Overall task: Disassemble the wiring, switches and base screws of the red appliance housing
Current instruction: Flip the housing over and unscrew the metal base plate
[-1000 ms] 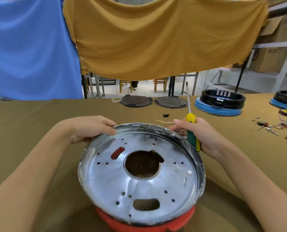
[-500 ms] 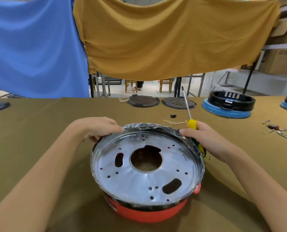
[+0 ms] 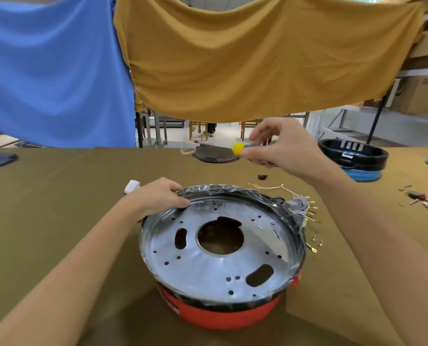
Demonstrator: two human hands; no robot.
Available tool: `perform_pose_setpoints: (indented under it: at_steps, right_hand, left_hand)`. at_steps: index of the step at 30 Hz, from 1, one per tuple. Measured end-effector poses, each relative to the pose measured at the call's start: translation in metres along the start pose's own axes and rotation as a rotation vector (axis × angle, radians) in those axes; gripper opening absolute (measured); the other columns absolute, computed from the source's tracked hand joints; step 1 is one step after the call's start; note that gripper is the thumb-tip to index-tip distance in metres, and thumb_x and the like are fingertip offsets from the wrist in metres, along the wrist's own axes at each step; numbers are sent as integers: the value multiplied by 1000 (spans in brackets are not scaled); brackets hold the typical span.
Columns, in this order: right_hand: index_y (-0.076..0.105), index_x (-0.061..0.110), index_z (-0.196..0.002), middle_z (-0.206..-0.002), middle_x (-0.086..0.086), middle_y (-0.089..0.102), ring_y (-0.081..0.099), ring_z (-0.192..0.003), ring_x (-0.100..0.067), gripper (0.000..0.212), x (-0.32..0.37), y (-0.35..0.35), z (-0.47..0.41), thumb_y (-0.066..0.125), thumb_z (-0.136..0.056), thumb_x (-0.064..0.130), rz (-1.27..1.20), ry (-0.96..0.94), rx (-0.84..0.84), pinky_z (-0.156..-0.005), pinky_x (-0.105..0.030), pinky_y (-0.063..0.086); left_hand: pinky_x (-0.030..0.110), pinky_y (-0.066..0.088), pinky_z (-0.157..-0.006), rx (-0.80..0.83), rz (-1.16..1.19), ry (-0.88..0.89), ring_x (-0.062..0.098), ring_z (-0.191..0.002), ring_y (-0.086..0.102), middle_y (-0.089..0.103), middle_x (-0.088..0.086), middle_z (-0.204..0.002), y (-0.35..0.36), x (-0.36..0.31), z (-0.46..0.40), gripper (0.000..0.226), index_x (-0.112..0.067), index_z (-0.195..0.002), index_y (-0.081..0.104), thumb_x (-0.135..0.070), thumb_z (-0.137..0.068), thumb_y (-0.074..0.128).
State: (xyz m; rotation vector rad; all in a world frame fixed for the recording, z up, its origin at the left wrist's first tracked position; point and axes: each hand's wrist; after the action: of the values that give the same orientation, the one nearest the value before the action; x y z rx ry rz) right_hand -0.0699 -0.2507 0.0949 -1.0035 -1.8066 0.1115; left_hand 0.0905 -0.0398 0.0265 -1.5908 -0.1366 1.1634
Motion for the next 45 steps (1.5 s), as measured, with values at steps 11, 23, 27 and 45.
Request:
perform_pose_setpoints:
  at_steps: [11,23,27,45]
  right_hand:
    - [57,12,-98,-76,-1,64,61,-56,-16,24,32,20,-45,73,-91,27,-471,-169,-299,-52,-23,49]
    - [42,10,-103,-64,8,36,37,-52,-5,16,21,56,-37,54,-103,21,-28,-462,-229,-52,-20,38]
    - [44,6,-106,-64,8,36,37,-52,-6,18,19,58,-36,54,-103,20,-19,-475,-234,-52,-19,37]
    - [44,4,-106,-63,7,36,37,-52,-5,20,12,65,-35,54,-103,21,-22,-468,-240,-51,-17,36]
  left_hand:
    - [31,51,-88,18,52,3,11,-88,68,73,-14,-81,5,15,-17,8,-34,-85,69,-37,-91,66]
    - [29,28,-108,9,-116,-53,18,-138,41,44,-6,-151,7,14,-18,66,-24,-148,42,-54,-92,58]
    - [24,34,-90,17,-86,-33,9,-111,53,56,-17,-128,8,15,-20,48,-30,-132,57,-56,-91,59]
    - [31,24,-109,-3,-87,-53,19,-143,34,38,-5,-156,9,16,-21,72,-24,-150,38,-58,-90,59]
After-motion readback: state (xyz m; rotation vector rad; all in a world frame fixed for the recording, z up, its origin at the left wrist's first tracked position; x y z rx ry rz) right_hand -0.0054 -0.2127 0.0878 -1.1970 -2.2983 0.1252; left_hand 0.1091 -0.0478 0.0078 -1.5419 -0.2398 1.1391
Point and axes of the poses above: each hand's wrist, its own z-axis away from the middle knuckle, its own y-axis out of the palm, x = y × z
